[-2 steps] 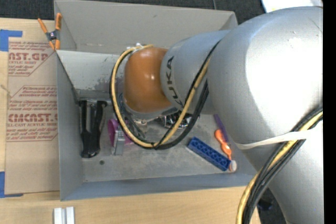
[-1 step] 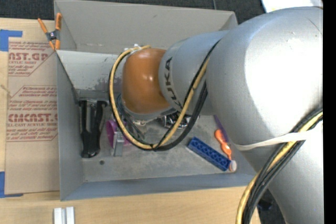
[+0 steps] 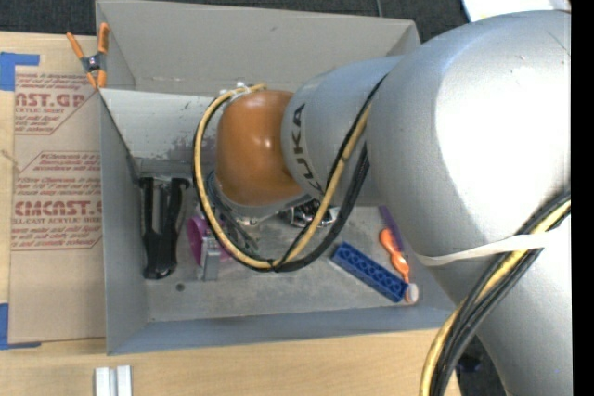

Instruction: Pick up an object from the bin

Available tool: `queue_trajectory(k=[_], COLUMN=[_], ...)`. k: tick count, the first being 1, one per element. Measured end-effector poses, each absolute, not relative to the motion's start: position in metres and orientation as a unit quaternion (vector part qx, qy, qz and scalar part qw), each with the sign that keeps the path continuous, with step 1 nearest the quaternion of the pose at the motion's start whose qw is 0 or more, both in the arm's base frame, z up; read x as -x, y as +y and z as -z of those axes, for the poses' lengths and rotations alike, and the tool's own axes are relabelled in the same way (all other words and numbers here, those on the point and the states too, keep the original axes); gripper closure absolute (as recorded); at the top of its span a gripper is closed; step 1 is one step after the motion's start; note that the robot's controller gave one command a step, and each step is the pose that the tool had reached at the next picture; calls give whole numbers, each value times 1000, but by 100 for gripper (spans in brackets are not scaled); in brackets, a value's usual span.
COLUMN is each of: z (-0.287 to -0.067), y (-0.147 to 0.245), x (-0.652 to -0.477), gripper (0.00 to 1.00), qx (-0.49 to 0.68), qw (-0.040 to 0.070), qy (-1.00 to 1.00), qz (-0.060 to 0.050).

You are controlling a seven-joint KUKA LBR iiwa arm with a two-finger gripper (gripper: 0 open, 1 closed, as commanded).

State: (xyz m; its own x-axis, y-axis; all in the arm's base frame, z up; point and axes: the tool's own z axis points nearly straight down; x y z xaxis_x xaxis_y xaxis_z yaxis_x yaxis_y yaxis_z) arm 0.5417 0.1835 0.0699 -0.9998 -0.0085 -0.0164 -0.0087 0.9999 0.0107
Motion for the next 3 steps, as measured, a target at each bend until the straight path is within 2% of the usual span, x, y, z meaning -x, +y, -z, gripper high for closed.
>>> queue_trajectory(k=[1,2,3], z=[-78,-72,-85], y=[193,190,207], x=[-536,-544,-537], gripper=[100,100,0], qx=[25,9,49], qw=[8,8,3], qy=[1000,1000,999], qz=[-5,-6,4])
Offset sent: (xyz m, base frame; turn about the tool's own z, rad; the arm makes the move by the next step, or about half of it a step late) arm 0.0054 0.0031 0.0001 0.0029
